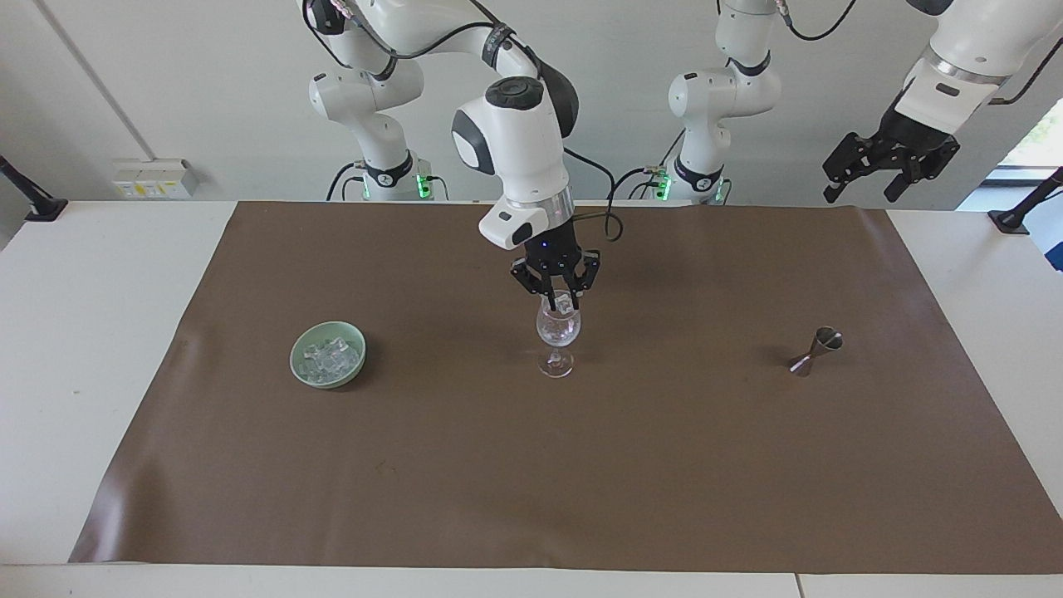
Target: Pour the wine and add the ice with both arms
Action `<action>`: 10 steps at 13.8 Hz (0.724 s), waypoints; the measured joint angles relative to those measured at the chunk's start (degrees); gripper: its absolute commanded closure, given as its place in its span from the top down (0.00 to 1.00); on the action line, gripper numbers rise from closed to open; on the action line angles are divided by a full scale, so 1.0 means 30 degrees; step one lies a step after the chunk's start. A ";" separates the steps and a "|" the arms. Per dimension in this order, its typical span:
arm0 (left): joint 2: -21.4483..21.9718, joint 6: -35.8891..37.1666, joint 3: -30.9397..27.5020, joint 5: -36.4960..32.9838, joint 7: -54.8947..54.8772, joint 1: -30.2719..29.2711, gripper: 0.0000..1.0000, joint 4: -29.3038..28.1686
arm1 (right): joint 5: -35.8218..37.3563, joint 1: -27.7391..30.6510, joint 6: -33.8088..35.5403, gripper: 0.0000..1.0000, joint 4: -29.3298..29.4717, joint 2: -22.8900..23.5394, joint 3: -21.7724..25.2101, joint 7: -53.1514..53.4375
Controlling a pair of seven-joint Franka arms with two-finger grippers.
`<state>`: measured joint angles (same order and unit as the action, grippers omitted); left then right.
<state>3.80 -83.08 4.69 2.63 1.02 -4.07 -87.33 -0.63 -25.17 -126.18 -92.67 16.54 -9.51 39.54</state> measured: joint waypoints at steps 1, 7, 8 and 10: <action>0.0000 0.0000 -0.0009 0.0036 0.0000 0.0000 1.00 0.0000 | 0.0000 0.0000 0.0000 0.34 0.0000 0.0000 0.0000 0.0000; 0.0026 -0.0001 -0.0049 0.0053 0.0000 -0.0001 1.00 0.0092 | 0.0000 0.0000 0.0001 0.64 0.0000 0.0000 0.0000 0.0000; 0.0056 0.0000 -0.0057 0.0052 0.0000 -0.0001 1.00 0.0181 | 0.0001 0.0000 0.0001 0.70 0.0001 0.0000 0.0000 0.0000; 0.0183 0.0003 -0.0071 0.0052 0.0000 -0.0001 1.00 0.0377 | 0.0000 0.0000 0.0001 0.84 0.0003 0.0000 0.0000 0.0001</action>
<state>4.35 -83.07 4.48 2.78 1.02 -4.07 -86.19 -0.63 -25.17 -126.18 -92.66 16.54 -9.51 39.54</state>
